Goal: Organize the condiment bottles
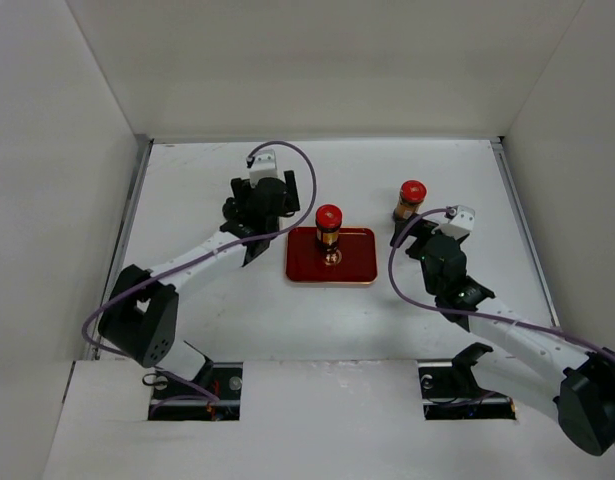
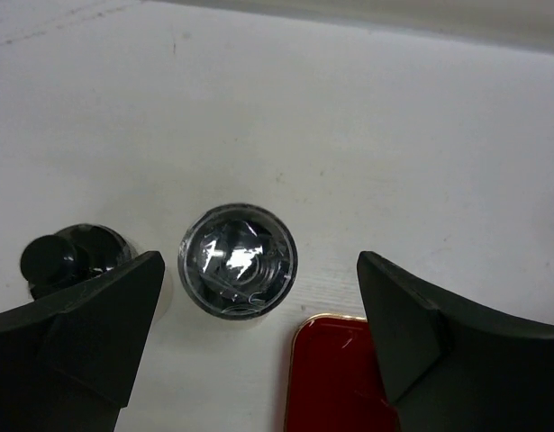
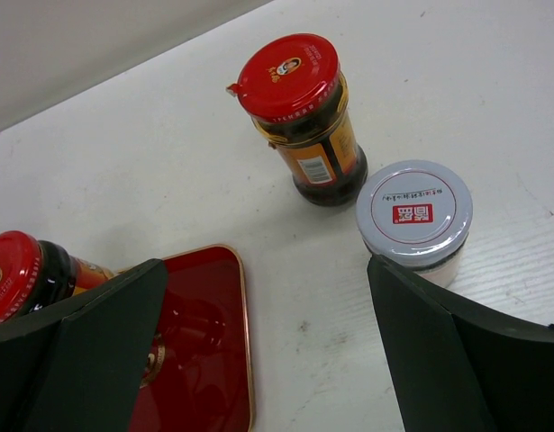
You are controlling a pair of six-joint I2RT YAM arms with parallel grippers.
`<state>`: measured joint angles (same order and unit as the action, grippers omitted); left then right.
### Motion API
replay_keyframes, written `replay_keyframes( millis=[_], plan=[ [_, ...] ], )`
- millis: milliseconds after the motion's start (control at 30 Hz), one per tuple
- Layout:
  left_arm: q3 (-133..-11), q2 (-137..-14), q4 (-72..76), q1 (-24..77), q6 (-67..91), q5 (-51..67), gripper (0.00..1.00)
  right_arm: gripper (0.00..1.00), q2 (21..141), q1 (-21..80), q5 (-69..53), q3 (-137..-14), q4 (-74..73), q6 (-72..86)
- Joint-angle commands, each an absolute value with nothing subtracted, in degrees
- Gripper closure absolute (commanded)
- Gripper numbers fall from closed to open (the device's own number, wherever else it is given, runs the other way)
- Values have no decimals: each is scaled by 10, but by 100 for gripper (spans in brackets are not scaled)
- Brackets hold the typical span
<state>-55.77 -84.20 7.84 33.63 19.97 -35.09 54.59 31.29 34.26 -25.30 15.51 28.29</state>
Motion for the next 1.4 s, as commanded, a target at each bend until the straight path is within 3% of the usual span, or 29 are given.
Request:
replay_keyframes(
  millis=[0,367,600,767,1067,1367],
  plan=[
    [-588,-864,58,325,205,-322,11,0,545,316,342,-261,181,279],
    [-604,-904,61,300,217,-317,18,0,545,320,338,-258,192,275],
    [-616,-921,69,301,217,-307,40,0,548,322,337,-258,198,277],
    [-607,-892,79,307,217,-313,51,0,541,322,337,-255,198,276],
    [-620,-766,105,364,192,-348,53,0,530,322,338,-251,199,276],
    [-757,-828,108,475,154,-349,53,0,501,318,371,-238,198,280]
  ],
)
